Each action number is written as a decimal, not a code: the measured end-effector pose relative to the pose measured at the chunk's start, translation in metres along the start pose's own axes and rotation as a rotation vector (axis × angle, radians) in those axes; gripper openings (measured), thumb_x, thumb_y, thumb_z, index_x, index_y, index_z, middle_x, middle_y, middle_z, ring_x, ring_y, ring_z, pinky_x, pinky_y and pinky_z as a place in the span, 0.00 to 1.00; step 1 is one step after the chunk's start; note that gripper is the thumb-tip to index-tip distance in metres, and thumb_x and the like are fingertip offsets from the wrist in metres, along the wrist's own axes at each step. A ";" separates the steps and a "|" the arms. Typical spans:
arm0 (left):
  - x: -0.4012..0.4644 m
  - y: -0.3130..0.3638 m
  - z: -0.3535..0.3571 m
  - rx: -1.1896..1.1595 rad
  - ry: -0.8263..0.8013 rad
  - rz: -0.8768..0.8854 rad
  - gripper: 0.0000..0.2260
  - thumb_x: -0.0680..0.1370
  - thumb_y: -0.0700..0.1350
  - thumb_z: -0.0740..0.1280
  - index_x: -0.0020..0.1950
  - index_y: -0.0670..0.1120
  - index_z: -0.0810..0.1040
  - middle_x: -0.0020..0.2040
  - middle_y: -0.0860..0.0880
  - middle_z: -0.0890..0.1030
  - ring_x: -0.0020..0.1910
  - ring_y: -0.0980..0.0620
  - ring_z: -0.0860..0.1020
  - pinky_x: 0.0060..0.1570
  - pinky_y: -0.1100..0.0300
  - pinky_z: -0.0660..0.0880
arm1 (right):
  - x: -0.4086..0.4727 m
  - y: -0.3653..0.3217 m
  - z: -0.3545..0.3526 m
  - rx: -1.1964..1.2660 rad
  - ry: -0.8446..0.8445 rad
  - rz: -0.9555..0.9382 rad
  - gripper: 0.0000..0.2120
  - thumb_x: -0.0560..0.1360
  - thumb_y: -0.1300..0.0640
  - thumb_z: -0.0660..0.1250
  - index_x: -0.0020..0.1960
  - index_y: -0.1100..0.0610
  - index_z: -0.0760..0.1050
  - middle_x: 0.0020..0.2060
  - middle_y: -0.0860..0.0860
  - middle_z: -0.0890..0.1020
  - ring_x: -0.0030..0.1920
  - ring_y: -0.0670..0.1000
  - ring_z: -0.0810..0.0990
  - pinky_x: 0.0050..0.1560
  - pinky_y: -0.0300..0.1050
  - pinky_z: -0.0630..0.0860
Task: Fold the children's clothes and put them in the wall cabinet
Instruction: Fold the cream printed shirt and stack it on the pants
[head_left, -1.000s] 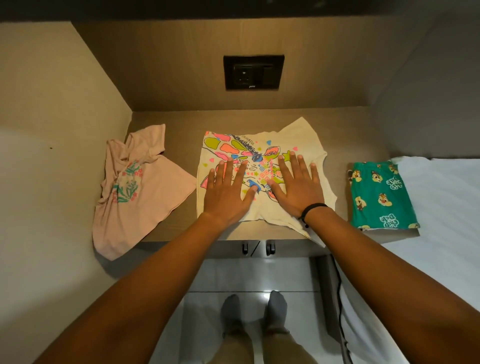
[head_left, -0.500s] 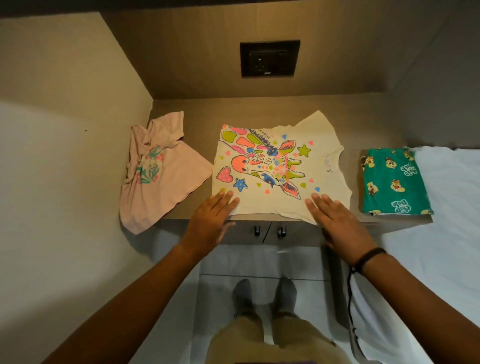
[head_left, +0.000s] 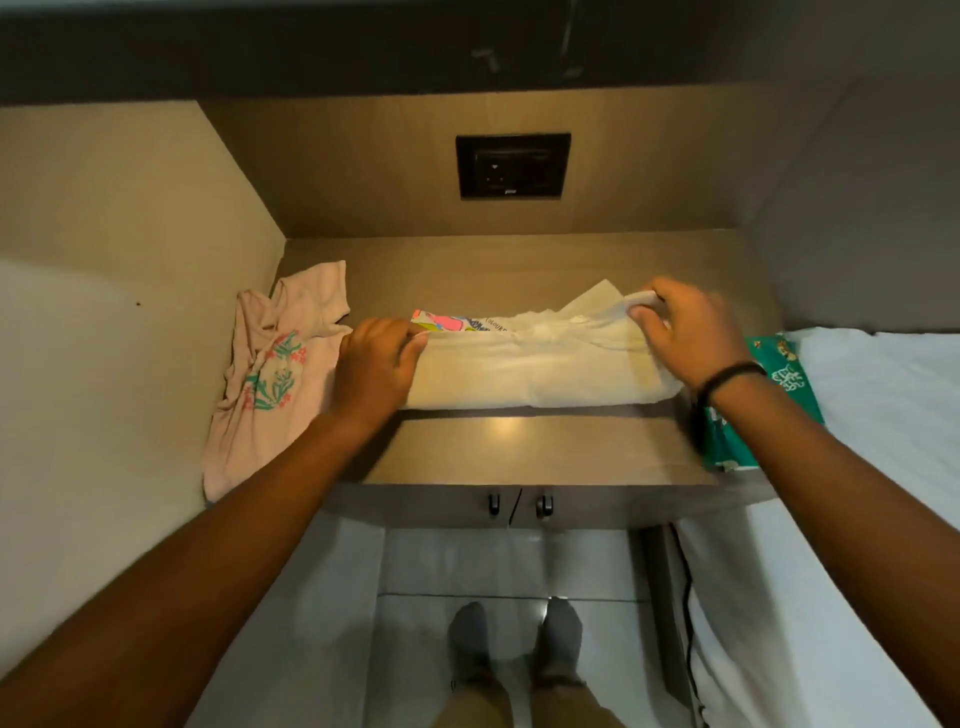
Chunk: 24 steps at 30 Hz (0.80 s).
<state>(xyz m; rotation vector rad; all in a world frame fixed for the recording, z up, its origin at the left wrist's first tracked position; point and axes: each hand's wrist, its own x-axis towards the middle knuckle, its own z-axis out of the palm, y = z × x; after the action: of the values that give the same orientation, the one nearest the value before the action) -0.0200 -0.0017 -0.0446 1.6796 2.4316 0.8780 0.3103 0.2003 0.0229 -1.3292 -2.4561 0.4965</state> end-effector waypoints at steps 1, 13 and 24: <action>0.015 -0.002 0.007 0.029 -0.010 -0.016 0.10 0.86 0.52 0.65 0.59 0.49 0.82 0.57 0.47 0.84 0.57 0.46 0.79 0.58 0.46 0.78 | 0.020 0.004 0.008 -0.027 -0.020 0.020 0.11 0.81 0.49 0.64 0.56 0.55 0.78 0.52 0.60 0.83 0.52 0.65 0.80 0.51 0.59 0.79; 0.026 0.057 0.079 0.208 -0.279 0.021 0.29 0.87 0.60 0.52 0.85 0.49 0.58 0.86 0.44 0.55 0.86 0.41 0.50 0.84 0.41 0.48 | 0.029 -0.010 0.101 -0.272 -0.035 -0.198 0.29 0.85 0.48 0.56 0.83 0.52 0.55 0.83 0.56 0.55 0.83 0.59 0.48 0.81 0.60 0.48; -0.036 0.088 0.095 0.266 -0.472 -0.024 0.30 0.87 0.61 0.45 0.87 0.51 0.45 0.87 0.44 0.46 0.86 0.42 0.42 0.84 0.43 0.41 | -0.056 0.010 0.116 -0.292 -0.282 -0.120 0.29 0.86 0.42 0.45 0.84 0.47 0.44 0.84 0.52 0.49 0.83 0.57 0.47 0.82 0.58 0.43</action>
<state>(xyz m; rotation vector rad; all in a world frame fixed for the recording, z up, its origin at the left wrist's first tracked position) 0.1024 0.0283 -0.0909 1.6879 2.2967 0.1247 0.2985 0.1404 -0.0905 -1.2783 -2.9130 0.3221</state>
